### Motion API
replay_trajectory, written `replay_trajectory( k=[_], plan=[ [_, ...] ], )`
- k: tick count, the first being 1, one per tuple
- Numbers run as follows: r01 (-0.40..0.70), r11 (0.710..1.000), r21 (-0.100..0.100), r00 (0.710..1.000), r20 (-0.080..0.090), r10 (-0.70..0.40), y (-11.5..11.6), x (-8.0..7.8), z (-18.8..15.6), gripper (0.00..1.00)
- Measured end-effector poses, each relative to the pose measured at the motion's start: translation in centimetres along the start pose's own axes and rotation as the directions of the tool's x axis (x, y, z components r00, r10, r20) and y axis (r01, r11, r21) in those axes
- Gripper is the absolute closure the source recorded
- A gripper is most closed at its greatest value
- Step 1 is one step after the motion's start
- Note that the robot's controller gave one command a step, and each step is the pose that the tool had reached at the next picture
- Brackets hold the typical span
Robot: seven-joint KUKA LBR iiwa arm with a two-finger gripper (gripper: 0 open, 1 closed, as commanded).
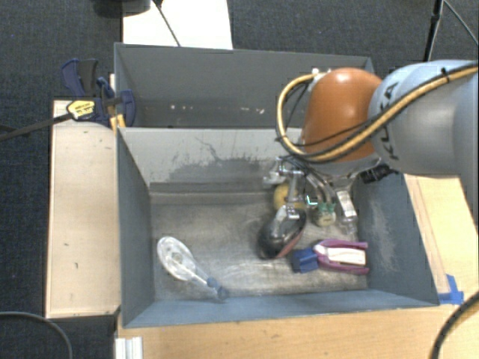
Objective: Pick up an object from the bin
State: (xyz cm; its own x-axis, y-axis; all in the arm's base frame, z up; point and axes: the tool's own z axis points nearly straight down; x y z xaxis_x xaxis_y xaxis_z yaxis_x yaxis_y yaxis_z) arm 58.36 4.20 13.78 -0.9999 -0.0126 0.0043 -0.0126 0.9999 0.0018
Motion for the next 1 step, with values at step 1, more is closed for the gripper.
replay_trajectory(
  k=[1],
  plan=[
    [0.182, 0.983, 0.002, 0.983, 0.015, -0.182, -2.72, 0.83, 2.32, 0.00]
  ],
)
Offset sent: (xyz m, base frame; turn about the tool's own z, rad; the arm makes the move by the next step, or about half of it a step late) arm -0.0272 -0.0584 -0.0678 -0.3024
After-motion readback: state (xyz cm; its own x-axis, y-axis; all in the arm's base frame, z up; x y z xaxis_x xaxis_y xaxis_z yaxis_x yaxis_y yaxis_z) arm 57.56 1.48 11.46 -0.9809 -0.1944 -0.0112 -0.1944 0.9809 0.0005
